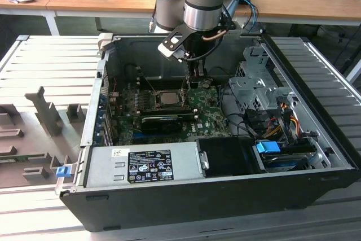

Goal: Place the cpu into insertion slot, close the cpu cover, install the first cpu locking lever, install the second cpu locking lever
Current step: 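Close the cpu cover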

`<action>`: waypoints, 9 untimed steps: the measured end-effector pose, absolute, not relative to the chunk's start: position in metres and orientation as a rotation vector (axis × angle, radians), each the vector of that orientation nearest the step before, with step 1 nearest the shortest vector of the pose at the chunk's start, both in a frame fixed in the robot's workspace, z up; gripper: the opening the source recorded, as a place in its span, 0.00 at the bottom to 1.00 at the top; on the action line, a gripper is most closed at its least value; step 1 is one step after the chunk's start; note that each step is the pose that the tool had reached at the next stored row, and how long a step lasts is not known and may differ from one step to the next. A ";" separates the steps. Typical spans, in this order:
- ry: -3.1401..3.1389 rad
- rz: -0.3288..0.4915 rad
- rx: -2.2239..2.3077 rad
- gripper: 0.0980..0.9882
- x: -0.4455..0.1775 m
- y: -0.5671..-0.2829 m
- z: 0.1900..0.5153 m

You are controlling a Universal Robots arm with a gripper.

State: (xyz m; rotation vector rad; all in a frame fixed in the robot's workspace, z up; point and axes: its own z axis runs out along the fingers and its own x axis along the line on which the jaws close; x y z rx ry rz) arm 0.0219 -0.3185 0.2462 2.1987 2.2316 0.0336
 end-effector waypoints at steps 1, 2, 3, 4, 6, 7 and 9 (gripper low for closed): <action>2.232 0.034 2.199 0.01 0.021 -0.319 0.246; 2.232 0.034 2.199 0.01 0.021 -0.319 0.246; 2.232 0.034 2.198 0.01 0.021 -0.319 0.246; 2.232 0.033 2.199 0.01 0.021 -0.319 0.246; 2.232 0.033 2.199 0.01 0.019 -0.319 0.246; 2.231 0.034 2.199 0.01 0.019 -0.319 0.246; 2.232 0.034 2.199 0.01 0.017 -0.319 0.246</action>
